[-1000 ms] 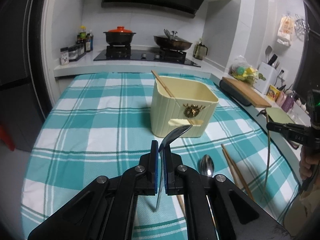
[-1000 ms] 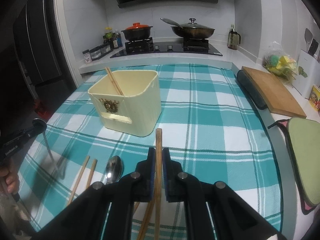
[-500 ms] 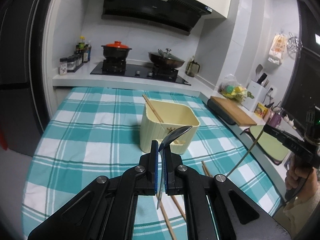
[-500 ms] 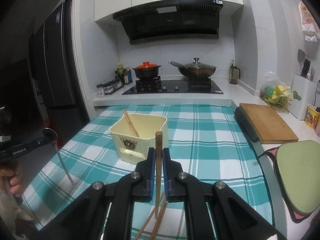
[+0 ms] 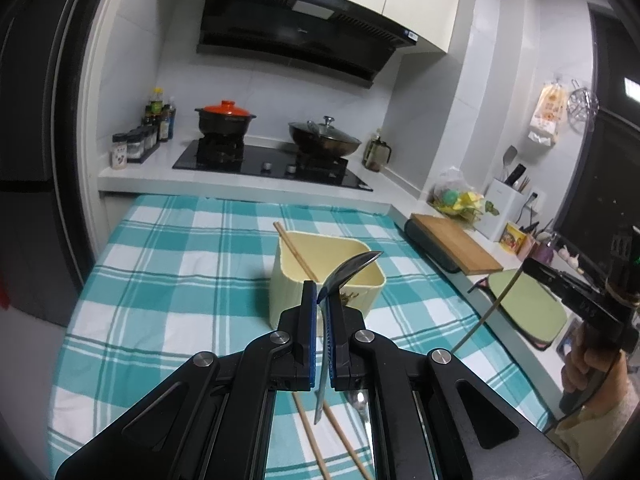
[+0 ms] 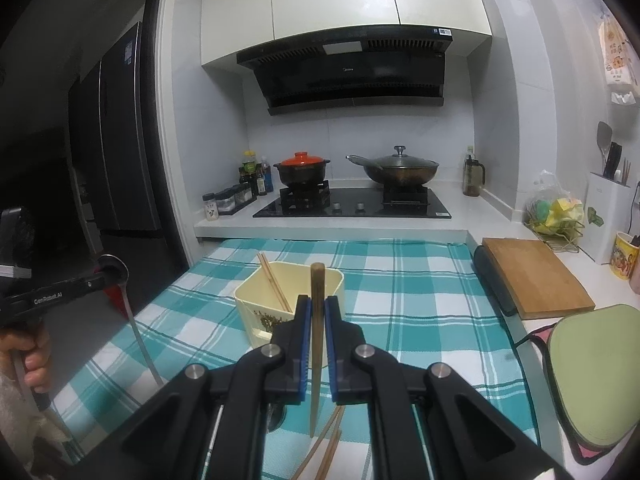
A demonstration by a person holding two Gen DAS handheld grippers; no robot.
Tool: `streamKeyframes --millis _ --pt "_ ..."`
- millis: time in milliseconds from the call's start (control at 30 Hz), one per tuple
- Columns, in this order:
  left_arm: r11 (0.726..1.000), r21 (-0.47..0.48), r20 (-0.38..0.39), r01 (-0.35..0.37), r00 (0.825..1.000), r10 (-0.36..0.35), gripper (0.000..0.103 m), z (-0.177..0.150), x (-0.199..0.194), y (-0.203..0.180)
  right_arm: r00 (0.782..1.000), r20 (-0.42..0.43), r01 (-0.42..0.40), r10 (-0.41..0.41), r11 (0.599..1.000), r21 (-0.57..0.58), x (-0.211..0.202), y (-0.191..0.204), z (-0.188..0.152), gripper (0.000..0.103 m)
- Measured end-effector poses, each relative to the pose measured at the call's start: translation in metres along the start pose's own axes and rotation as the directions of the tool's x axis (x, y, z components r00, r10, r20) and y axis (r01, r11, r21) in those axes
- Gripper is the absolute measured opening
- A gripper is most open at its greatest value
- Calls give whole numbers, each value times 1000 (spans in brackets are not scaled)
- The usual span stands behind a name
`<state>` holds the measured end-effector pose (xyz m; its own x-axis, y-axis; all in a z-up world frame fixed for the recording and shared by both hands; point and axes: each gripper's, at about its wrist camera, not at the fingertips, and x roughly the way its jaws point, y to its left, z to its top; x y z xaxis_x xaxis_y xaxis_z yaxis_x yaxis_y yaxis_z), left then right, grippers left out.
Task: Organize utensils
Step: 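Lift chopstick and ladle into the cream holder and open both tools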
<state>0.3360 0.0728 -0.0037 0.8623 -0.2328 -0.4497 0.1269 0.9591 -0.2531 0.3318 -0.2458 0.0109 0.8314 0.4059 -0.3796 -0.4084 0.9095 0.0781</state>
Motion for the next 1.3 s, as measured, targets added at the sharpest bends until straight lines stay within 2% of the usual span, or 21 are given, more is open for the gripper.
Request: streamKeyframes --millis 200,367,533,667,800,900,1100,1300 --pt "999 -10 44 33 999 -33 2 35 1 -1 1000 30 -7 7 1000 -7 3 0 26 7" --pt "999 -11 115 39 993 -37 2 80 10 -3 995 94 -14 18 999 -40 8 7 68 7" --pt "999 -30 168 30 985 -25 2 116 40 -3 990 138 -20 28 998 -58 31 10 113 7" --pt "998 -52 181 24 983 -15 2 130 80 -1 988 149 -31 38 998 -54 61 11 139 7" --pt "996 -84 145 20 989 -7 2 123 128 6 990 137 -28 36 998 -57 95 8 145 7" --pt "990 -139 91 20 996 -8 2 108 164 18 994 105 -24 30 998 -58 122 4 136 7" --pt "972 -236 -20 -19 1000 15 2 69 223 45 1000 -11 -22 21 999 -50 177 -9 103 7" --pt "967 -245 -100 -64 994 40 2 45 254 53 989 -143 -34 28 998 -43 221 -14 68 7"
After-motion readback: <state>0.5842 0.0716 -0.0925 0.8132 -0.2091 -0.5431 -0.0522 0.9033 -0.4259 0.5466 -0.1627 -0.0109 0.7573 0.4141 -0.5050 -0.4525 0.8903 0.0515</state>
